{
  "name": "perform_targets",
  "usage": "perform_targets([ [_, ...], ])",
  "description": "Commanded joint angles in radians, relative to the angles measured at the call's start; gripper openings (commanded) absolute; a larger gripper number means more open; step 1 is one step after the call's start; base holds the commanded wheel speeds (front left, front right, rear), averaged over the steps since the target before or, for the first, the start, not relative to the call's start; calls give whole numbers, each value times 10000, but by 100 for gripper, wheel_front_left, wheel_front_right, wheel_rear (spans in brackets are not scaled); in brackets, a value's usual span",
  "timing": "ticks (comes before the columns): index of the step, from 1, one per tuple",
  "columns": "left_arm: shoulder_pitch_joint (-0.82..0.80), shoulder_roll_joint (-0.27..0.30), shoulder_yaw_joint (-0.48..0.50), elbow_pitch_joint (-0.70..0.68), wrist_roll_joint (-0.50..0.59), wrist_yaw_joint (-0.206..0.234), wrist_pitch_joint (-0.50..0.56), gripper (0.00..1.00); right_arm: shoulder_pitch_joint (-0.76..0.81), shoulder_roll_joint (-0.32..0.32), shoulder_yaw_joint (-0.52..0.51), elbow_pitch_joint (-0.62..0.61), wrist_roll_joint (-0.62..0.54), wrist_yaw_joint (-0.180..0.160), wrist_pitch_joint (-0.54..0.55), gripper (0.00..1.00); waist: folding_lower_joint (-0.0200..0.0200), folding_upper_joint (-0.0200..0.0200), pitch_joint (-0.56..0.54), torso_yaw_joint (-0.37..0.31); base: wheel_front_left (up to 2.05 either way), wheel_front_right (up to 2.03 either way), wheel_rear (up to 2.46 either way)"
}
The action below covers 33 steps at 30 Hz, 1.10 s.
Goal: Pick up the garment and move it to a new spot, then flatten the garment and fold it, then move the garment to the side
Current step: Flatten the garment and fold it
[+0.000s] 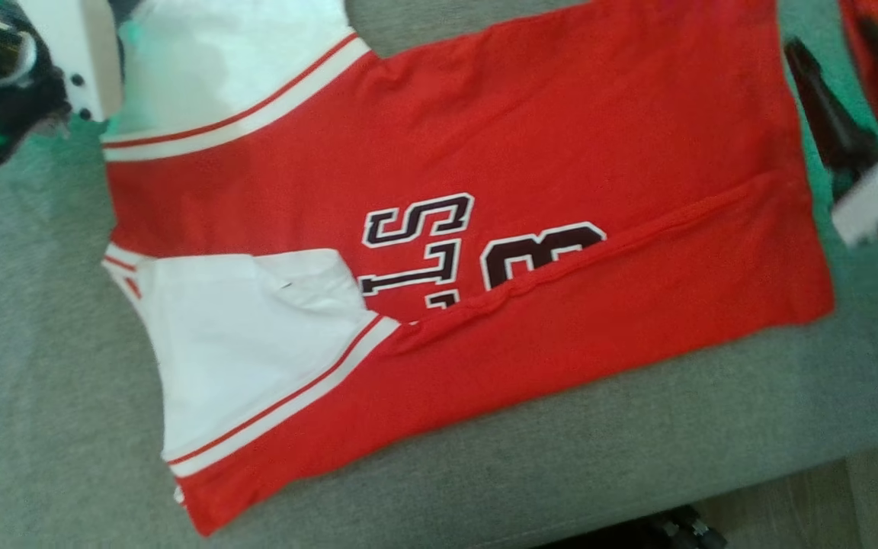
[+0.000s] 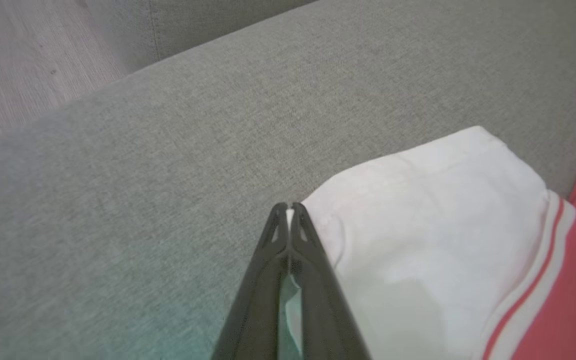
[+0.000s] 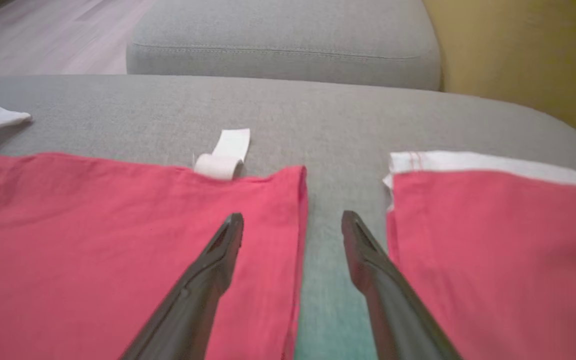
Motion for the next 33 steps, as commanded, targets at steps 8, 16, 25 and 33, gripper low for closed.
perform_targets([
  [8, -845, 341, -322, -817, -531, 18, -841, 0, -2777, -181, 1546, 2586, -273, 63, 1703, 100, -1, 0, -139, 770, 0, 0, 0],
  [16, -1137, 412, -907, -999, -810, 18, -1385, 0, -3526, 109, 1912, 3595, 294, 63, 1681, 100, -1, 0, -101, 1037, 0, 0, 0],
  [25, -1839, 691, -1798, -1120, -247, 18, -2942, 0, -4141, -106, 2531, 4133, 265, 63, 931, 0, -1, 0, -69, 1150, 0, 0, 0],
  [33, -2302, 827, -2658, -825, -280, 18, -4475, 0, -4339, -433, 2550, 4509, 629, 63, 280, 0, -1, 0, -322, 1254, 0, 0, 0],
])
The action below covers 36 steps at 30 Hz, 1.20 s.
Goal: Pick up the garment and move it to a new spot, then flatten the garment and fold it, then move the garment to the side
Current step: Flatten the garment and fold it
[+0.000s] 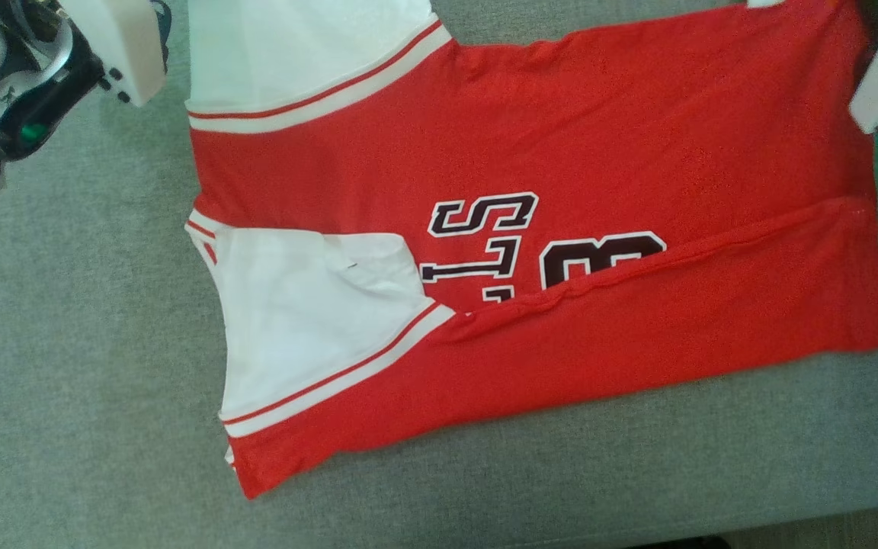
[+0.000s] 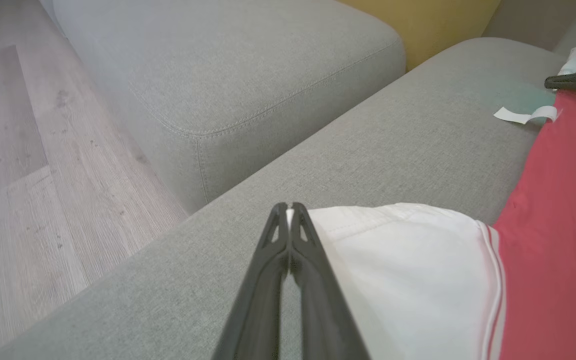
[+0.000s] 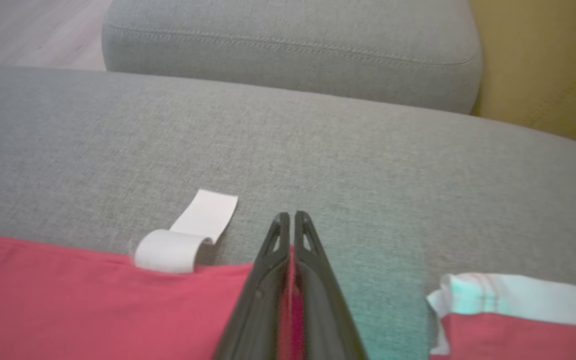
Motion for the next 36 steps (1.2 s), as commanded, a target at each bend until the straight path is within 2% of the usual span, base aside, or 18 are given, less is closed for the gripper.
perform_targets([
  [1, -704, 492, 393, -95, 18, 18, -220, 0, -64, -257, -95, -192, 82, 63, -154, 0, 0, 0, -35, 25, 0, 0, 0],
  [7, -1294, 509, -92, 308, 214, 17, -1665, 0, -295, -552, -581, -76, 143, 63, -994, 0, 0, 0, -180, 135, 0, 0, 0],
  [12, -1237, 544, -288, 314, -292, 17, -2300, 0, 6, -553, -851, -169, 202, 63, -1216, 0, 0, 0, -476, 239, 0, 0, 0],
  [16, -517, 951, -605, -459, -552, 17, -2585, 0, 821, -548, -956, -522, 434, 63, -1318, 0, 0, 0, -771, 335, 0, 0, 0],
  [20, 567, 1612, -792, -1356, -471, 55, -2954, 0, 1847, -720, -1216, -892, 475, 63, -1506, 0, 0, 0, -1055, 512, 0, 0, 0],
  [23, 1538, 1972, -867, -2114, -140, 406, -3460, 0, 2691, -880, -1565, -1177, 412, 63, -1630, 0, 0, 0, -1271, 697, 0, 0, 0],
  [29, 3229, 2230, -941, -3516, 18, 1184, -4022, 0, 4312, -1011, -2416, -1860, 262, 63, -1553, 0, 0, 0, -1525, 982, 0, 0, 0],
  [36, 4786, 2334, -975, -4477, 144, 2171, -4354, 0, 6296, -663, -3720, -3062, -245, 63, -1154, 0, 0, 0, -1674, 1084, 0, 0, 0],
])
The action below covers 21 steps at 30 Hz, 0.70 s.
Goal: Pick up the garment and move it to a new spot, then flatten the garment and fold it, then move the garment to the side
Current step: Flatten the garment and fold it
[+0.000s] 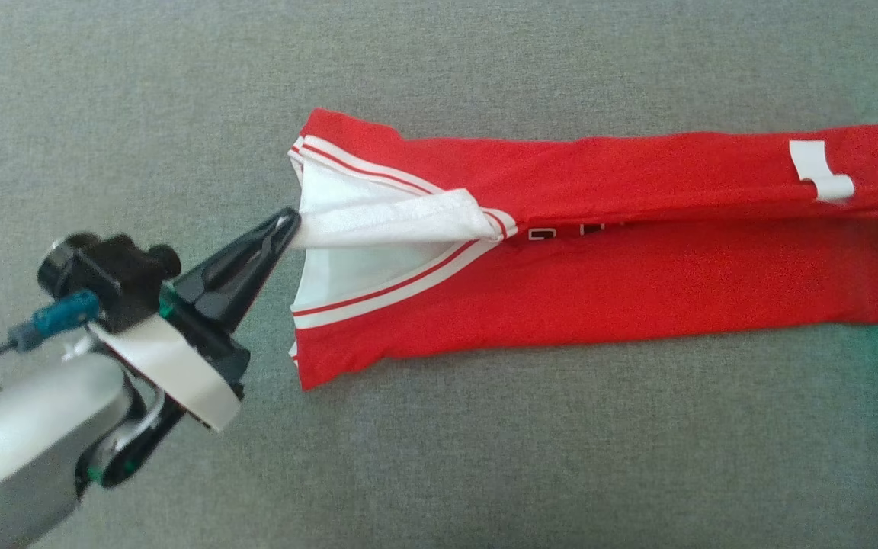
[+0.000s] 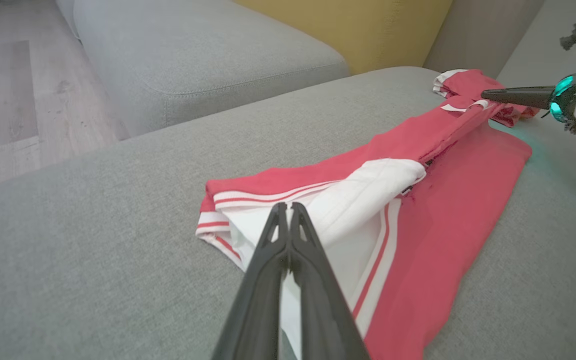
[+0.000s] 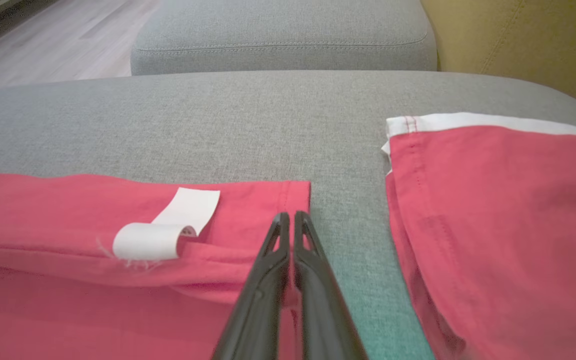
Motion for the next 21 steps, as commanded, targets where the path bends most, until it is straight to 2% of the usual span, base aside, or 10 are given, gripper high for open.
perform_targets([
  [1, -26, 456, 481, -221, -70, 155, -141, 0, 262, -210, -189, -439, -221, 63, 58, 0, 2, -1, -14, 1, 0, 0, 0],
  [6, 673, 30, 564, -310, -234, 598, -387, 0, 923, 429, -901, -1137, -823, 63, 414, 0, 2, -1, 74, -5, 0, 0, 0],
  [7, 811, -129, 622, -281, -271, 652, -434, 0, 980, 565, -1081, -1189, -977, 63, 416, 36, 2, -1, 90, 8, 0, 0, 0],
  [8, 953, -303, 695, -223, -299, 703, -473, 0, 1031, 715, -1215, -1244, -1115, 63, 389, 93, 2, -1, 91, 26, 0, 0, 0],
  [9, 1098, -494, 801, -123, -295, 787, -507, 4, 1073, 903, -1382, -1276, -1221, 63, 299, 100, 2, -1, 72, 48, 0, 0, 0],
  [10, 1258, -705, 928, -15, -269, 860, -532, 41, 1115, 1131, -1605, -1284, -1333, 63, 160, 100, 2, -1, 34, 69, 0, 0, 0],
  [11, 1417, -941, 1155, 114, -149, 1037, -551, 97, 1187, 1379, -1837, -1277, -1468, 63, 17, 100, 2, -1, -21, 99, 0, 0, 0],
  [14, 2283, -1951, 2654, 222, 568, 1689, -562, 100, 1538, 2163, -2398, -1284, -1776, 63, -401, 100, 2, -1, -224, 204, 0, 0, 0],
  [18, 3969, -3282, 4820, 206, 2247, 2630, -566, 100, 1952, 3139, -3036, -1280, -2070, 63, -856, 100, 2, -1, -578, 360, 0, 0, 0],
  [21, 5186, -4332, 6261, -11, 3565, 2981, -566, 100, 2004, 3607, -3393, -1100, -2227, 63, -966, 100, 2, -1, -862, 506, 0, 0, 0],
])
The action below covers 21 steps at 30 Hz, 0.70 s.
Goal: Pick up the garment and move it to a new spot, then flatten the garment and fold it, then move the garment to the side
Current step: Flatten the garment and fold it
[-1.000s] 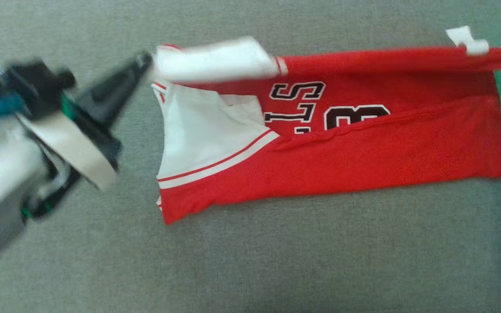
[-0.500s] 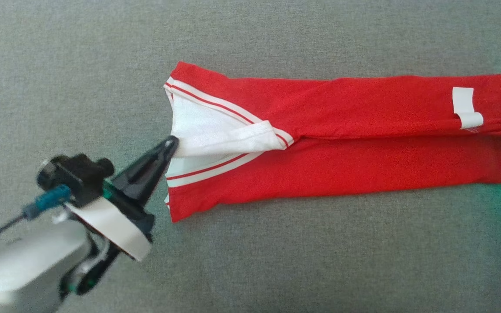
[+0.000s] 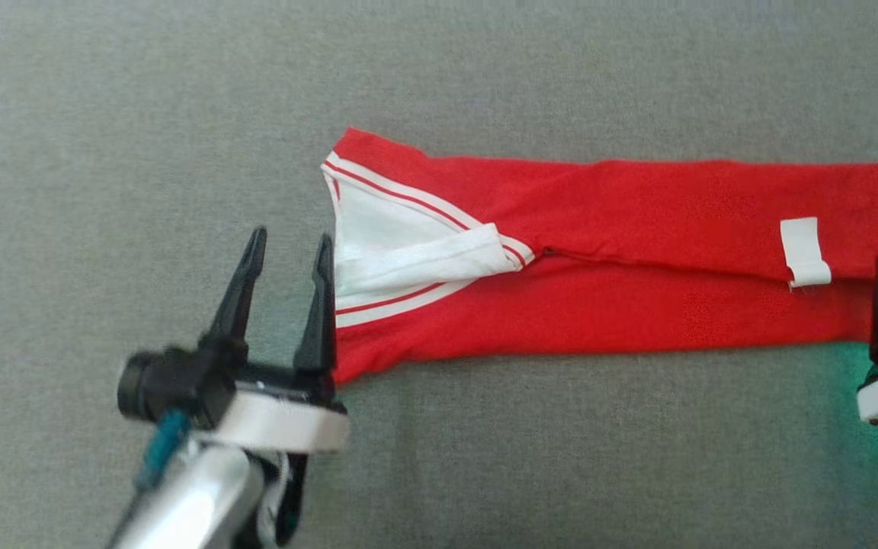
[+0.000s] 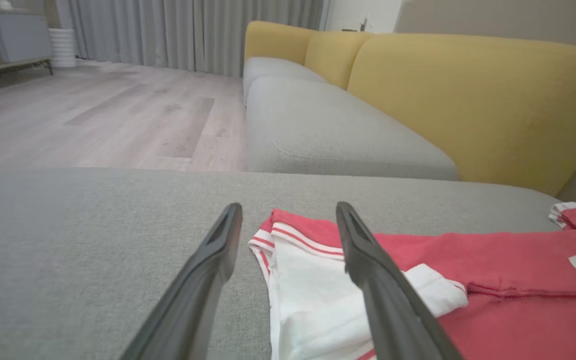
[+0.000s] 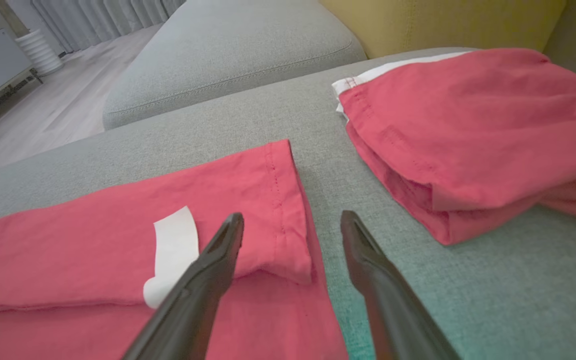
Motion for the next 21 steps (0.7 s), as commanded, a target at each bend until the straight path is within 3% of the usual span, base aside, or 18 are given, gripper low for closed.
perform_targets([
  [1, 146, -136, 773, -374, 590, 102, -89, 100, -123, -98, -37, -201, -221, 65, -87, 100, 1, -1, -264, 188, 0, 0, 0],
  [5, 1317, -1044, 1645, -527, 2197, 17, -90, 100, -500, 464, -799, 430, -273, 65, 133, 100, 1, -1, -673, 458, 0, 0, 0],
  [9, 2114, -1382, 1920, -545, 3648, 52, -90, 100, -1067, 839, -1723, 1599, -53, 65, 587, 100, 1, -1, -1055, 740, 0, 0, 0],
  [10, 2432, -1486, 1987, -550, 4085, 19, -90, 100, -1250, 835, -2081, 2357, -221, 65, 853, 100, 1, -1, -1242, 882, 0, 0, 0],
  [12, 2674, -1558, 2025, -520, 4350, -96, -90, 100, -1357, 779, -2105, 3023, -507, 65, 1074, 100, 1, -1, -1388, 1001, 0, 0, 0],
  [13, 2763, -1610, 2081, -528, 4428, -158, -90, 100, -1412, 799, -2133, 3333, -541, 65, 1169, 84, 1, -1, -1452, 1055, 0, 0, 0],
  [14, 2763, -1610, 2081, -528, 4428, -158, -90, 100, -1412, 799, -2133, 3333, -541, 65, 1169, 84, 1, -1, -1452, 1055, 0, 0, 0],
  [15, 2823, -1650, 2141, -550, 4524, -223, -91, 100, -1437, 817, -2055, 3605, -550, 65, 1327, 4, 1, -1, -1505, 1100, 0, 0, 0],
  [21, 3036, -1811, 2542, -714, 5022, -558, -91, 100, -1456, 525, -1337, 3895, -279, 65, 1304, 0, 1, -1, -1603, 1064, 0, 0, 0],
])
